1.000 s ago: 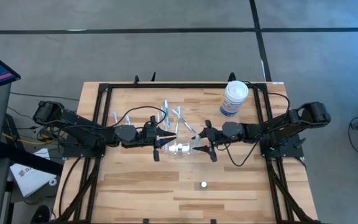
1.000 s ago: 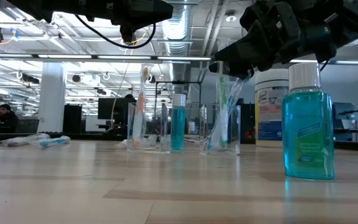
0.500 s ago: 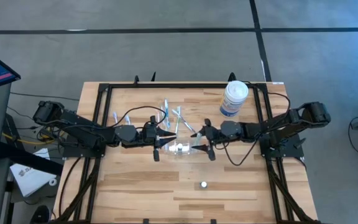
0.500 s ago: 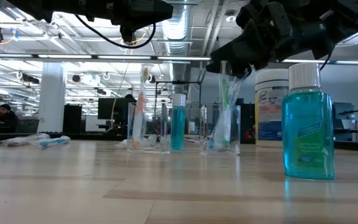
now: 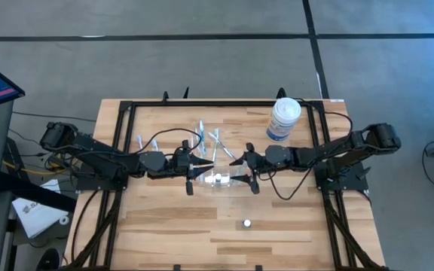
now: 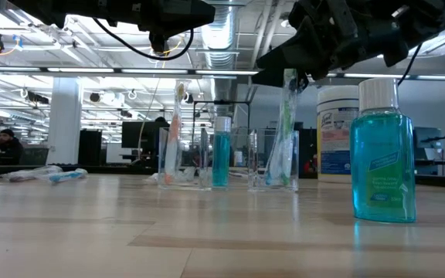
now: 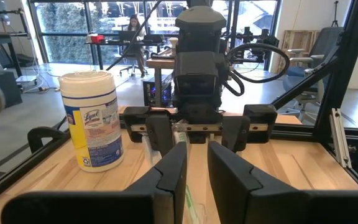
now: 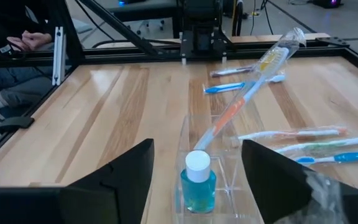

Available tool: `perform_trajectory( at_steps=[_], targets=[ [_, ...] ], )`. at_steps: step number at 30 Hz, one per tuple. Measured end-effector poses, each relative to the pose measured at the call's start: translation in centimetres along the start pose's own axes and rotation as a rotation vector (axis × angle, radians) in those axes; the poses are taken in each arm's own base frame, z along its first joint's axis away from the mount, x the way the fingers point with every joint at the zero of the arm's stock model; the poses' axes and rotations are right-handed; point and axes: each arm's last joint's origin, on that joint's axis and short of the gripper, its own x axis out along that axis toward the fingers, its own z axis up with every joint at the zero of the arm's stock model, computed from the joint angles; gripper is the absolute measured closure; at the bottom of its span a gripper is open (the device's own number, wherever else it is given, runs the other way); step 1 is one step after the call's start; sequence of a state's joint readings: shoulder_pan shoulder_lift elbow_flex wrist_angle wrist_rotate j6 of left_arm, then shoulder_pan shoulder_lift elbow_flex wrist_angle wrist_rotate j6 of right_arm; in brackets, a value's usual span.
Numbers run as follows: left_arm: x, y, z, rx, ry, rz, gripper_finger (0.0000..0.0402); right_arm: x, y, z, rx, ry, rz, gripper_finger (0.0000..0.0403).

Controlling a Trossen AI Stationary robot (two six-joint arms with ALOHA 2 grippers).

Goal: Pick & Place toothbrushing station
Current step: Put the left green toothbrush into the transparent organizer, then put the left blue toothbrush into the transparent organizer

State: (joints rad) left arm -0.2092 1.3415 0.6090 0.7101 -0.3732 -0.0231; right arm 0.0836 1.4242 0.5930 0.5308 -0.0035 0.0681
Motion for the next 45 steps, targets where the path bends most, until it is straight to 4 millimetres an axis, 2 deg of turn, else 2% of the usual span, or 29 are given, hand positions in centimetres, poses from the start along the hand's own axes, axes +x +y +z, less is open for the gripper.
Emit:
perform_trajectory(
  at_steps=[10,15,21,37,40,45],
  targets=[
    [0.0,0.0,0.0,0.000,0.000,0.000,0.0341,0.3,0.8,1.7,-0.023,-0.053,0.050,0.0168],
    [0.0,0.0,0.0,0.001,0.002,0.000,0.0341,0.4,0.8,1.7,-0.022,-0.031,0.047,0.0168],
    [0.0,0.0,-0.1,0.002,0.005,0.001,0.0341,0.0,1.1,3.0,-0.004,-0.133,0.130,0.0168],
    [0.0,0.0,-0.1,0.004,0.009,0.001,0.0341,0.0,1.2,3.0,0.060,-0.136,0.172,0.0168],
    [0.0,0.0,-0.1,0.006,0.015,0.001,0.0341,-0.1,1.3,3.5,0.077,-0.191,0.205,0.0168],
    [0.0,0.0,-0.1,0.006,0.014,0.001,0.0341,0.0,0.7,3.4,0.094,-0.183,0.161,0.0175]
  ],
)
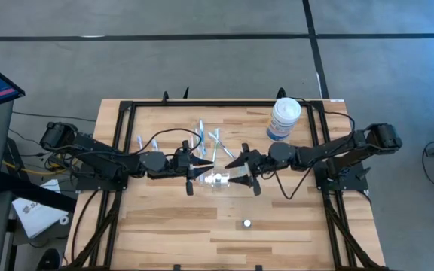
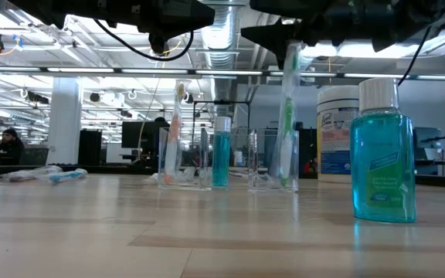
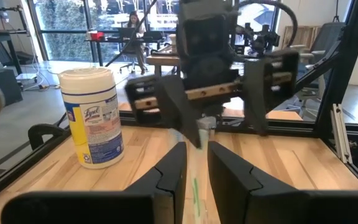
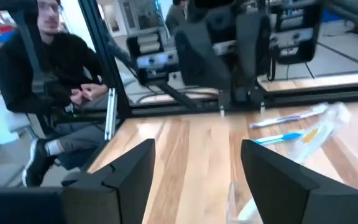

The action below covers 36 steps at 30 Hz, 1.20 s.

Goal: Pick & Place toothbrushing station
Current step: Put the left blue toothbrush into the transparent organizer

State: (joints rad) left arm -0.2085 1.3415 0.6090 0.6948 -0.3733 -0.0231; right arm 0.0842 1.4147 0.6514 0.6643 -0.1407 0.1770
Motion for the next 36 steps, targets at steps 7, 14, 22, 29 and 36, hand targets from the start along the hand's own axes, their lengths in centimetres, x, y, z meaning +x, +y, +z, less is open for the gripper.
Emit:
perform_trajectory(
  at_steps=[7,14,22,29,36],
  targets=[
    [0.0,0.0,0.0,0.000,0.000,0.000,0.0341,0.0,-0.1,0.1,0.026,-0.003,0.015,0.0189],
    [0.0,0.0,0.0,0.000,0.000,0.000,0.0341,0.0,0.3,0.7,0.019,-0.069,0.058,0.0195],
    [0.0,0.0,0.0,0.000,0.000,0.000,0.0341,-0.1,-0.1,0.9,0.011,-0.088,0.049,0.0197],
    [0.0,0.0,0.0,0.000,0.000,0.000,0.0341,-0.1,-0.1,1.0,0.009,-0.095,0.047,0.0205],
    [-0.1,0.1,0.1,0.002,0.003,0.020,0.0341,-0.1,-0.1,1.0,0.009,-0.092,0.055,0.0209]
  ],
)
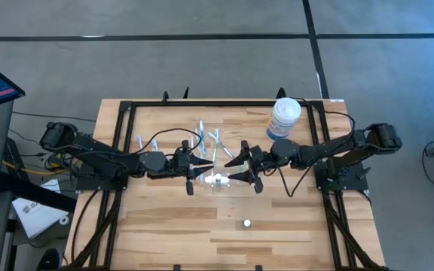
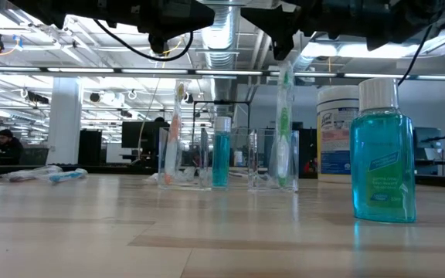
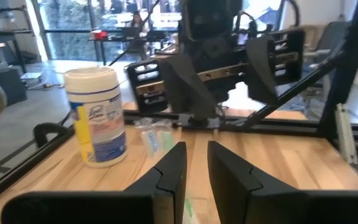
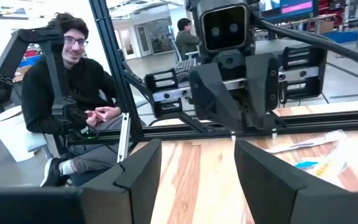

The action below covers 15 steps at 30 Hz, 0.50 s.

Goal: Pick & Place toothbrushing station
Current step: Put the left blue toothbrush into the transparent organizer

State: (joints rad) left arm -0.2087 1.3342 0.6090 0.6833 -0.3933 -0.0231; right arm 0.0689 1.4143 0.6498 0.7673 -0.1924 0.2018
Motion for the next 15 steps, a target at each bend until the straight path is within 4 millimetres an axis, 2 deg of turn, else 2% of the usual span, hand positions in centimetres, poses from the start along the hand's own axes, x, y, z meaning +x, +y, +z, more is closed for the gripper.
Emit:
perform_trajectory(
  at_steps=[4,15],
  targets=[
    [-0.8,0.4,0.4,-0.032,0.037,0.049,0.0341,0.0,0.1,-0.1,0.001,0.010,0.029,0.0209],
    [-4.9,2.1,1.1,-0.302,0.263,0.116,0.0341,0.0,0.1,-0.3,0.007,0.039,0.040,0.0216]
  ],
)
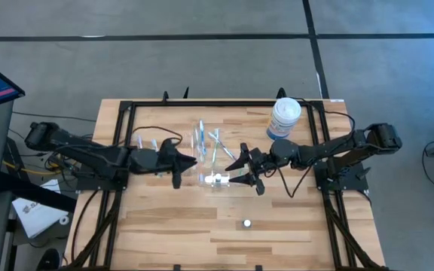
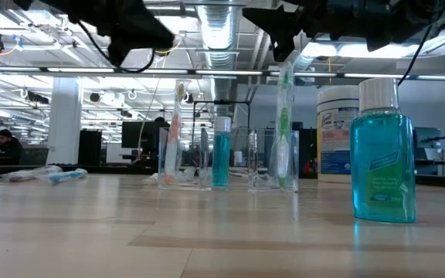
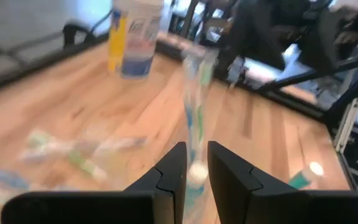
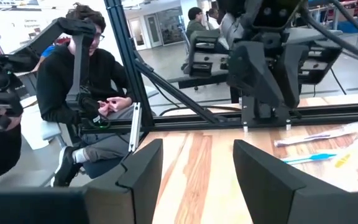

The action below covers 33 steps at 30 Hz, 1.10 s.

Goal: Pick & Place toothbrushing station
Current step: Put the left blue toothbrush into the transparent organizer

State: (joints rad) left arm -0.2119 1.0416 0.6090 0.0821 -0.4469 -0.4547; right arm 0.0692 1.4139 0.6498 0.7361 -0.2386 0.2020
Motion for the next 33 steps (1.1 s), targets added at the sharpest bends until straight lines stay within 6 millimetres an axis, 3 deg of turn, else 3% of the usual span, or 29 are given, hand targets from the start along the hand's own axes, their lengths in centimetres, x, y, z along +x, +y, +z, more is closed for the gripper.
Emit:
perform_trajectory(
  at_steps=[9,26,33],
  targets=[
    [-2.5,1.5,-0.5,-0.189,0.142,0.053,0.0341,0.0,0.1,0.0,0.001,0.003,0.002,0.0217],
    [-3.6,3.2,-3.5,-0.471,0.454,0.269,0.0341,0.6,1.2,0.8,-0.030,-0.002,0.111,0.0217],
    [-3.8,3.6,-4.0,-0.550,0.488,0.354,0.0341,1.7,2.4,1.8,-0.086,0.121,0.155,0.0217]
  ],
)
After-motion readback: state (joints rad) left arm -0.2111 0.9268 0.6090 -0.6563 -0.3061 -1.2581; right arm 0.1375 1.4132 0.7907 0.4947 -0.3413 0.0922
